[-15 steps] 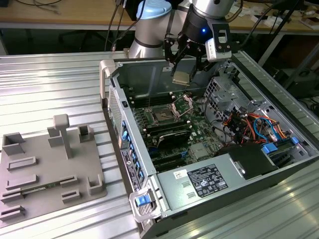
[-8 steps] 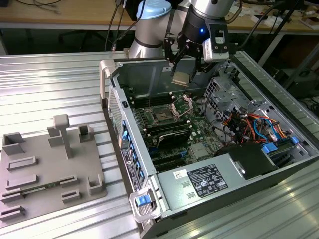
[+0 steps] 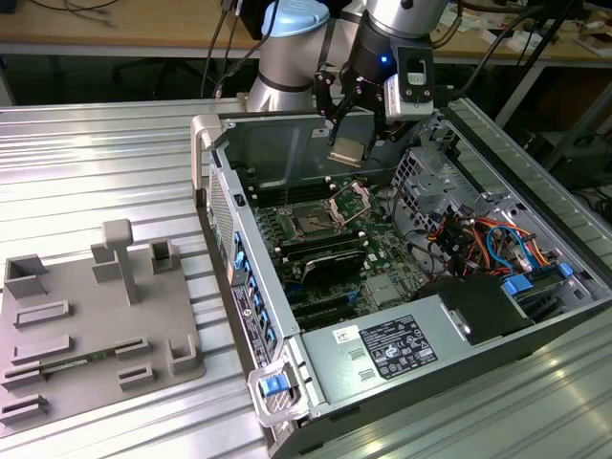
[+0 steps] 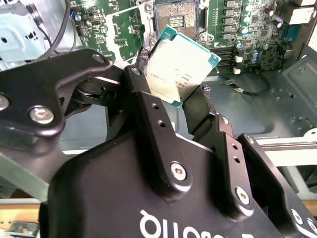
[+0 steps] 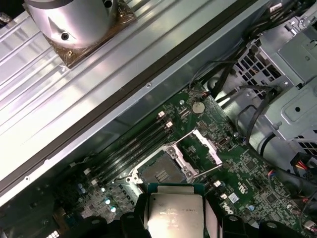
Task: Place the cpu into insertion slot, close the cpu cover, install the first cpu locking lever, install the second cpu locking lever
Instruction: 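Place the cpu into insertion slot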
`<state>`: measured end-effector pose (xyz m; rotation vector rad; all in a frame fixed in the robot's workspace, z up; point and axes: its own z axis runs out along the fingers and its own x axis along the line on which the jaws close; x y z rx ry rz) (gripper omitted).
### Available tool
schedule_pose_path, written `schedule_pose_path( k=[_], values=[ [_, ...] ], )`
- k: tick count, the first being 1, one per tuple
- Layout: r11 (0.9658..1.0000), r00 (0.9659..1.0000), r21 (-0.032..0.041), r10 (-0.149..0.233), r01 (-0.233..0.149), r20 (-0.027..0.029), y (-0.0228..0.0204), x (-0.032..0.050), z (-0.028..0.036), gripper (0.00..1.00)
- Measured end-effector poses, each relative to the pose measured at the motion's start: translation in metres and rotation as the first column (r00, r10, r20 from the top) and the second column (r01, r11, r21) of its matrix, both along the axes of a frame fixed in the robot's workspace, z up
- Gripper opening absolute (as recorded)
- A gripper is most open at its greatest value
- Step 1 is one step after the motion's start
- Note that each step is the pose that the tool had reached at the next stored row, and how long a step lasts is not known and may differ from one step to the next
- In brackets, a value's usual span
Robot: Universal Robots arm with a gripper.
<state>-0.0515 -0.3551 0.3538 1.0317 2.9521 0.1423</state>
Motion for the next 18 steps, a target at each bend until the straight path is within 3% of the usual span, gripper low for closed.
schedule_pose_path(
  k=[6, 18],
  values=[
    [0.9988, 0.9988, -0.0004, -0.05, 0.05, -0.0002, 0.0, -0.0018, -0.0028, 0.54],
    [0.9981, 0.9981, -0.0001, -0.062, 0.062, 0.0, 0.0, -0.0018, -0.0031, 0.54]
  ],
)
